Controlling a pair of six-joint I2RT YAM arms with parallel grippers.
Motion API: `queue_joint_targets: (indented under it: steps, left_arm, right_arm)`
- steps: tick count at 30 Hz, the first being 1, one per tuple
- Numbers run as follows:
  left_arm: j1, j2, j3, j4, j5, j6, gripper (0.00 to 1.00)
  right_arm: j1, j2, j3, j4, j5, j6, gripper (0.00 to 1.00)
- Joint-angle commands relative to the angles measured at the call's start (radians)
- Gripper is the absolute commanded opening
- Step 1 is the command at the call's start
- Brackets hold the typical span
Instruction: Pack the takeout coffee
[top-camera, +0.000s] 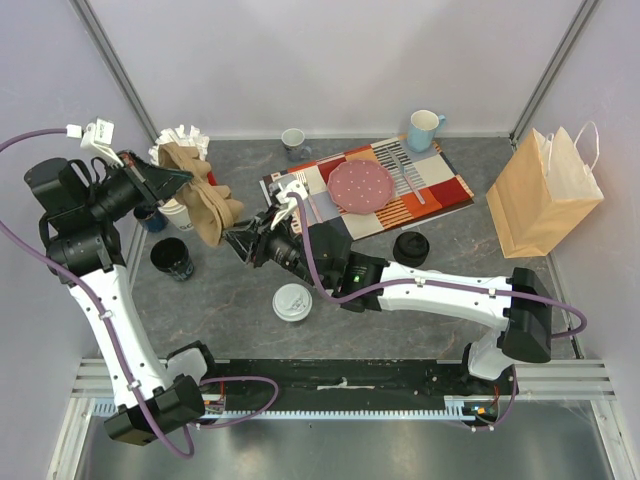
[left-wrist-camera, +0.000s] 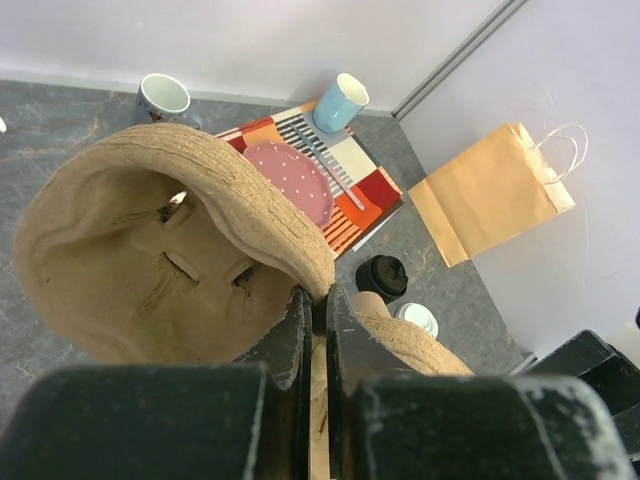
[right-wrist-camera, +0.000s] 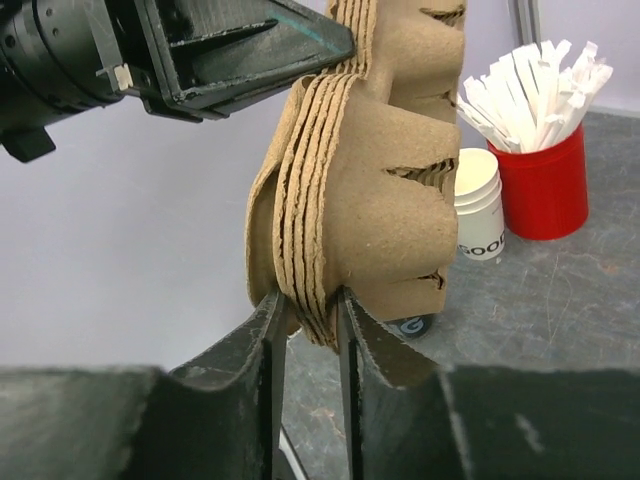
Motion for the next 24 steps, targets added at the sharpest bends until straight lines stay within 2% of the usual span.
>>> queue_joint_targets:
  steps: [1,2,6,12,14,16,19,24]
  left_arm:
    - [-0.015,-0.033,-0.017,0.002,0.088,-0.089,0.02]
    - [-0.017,-0.033,-0.019,0.002,0.092,-0.089,0.02]
    - [-0.020,-0.036,-0.028,0.002,0.096,-0.085,0.02]
    - [-0.020,-0.036,-0.057,0.041,0.093,-0.080,0.02]
    - [-0.027,-0.033,-0.067,0.074,0.044,-0.057,0.02]
    - [-0.044,-0.032,-0.076,0.102,-0.037,-0.042,0.10]
    - [-0.058,-0.024,-0.076,0.130,-0.056,-0.016,0.16]
    - [-0.090,-0.018,-0.120,0.125,-0.095,0.059,0.36]
  right_arm:
    - [-0.016,0.012,0.016,0.108,0.116,0.025,0.26]
    - [-0.018,0.013,0.015,0.108,0.119,0.025,0.17]
    - [-0.033,0.004,-0.008,0.105,0.119,0.040,0.00]
    - [-0.085,-0.059,-0.114,0.153,0.064,0.057,0.00]
    - [-0.088,-0.082,-0.154,0.194,0.037,0.039,0.00]
    - [-0.088,-0.091,-0.180,0.216,0.034,0.023,0.00]
    - [-0.087,-0.122,-0.236,0.269,0.056,0.008,0.00]
    - [-0.091,-0.154,-0.264,0.280,0.112,-0.001,0.00]
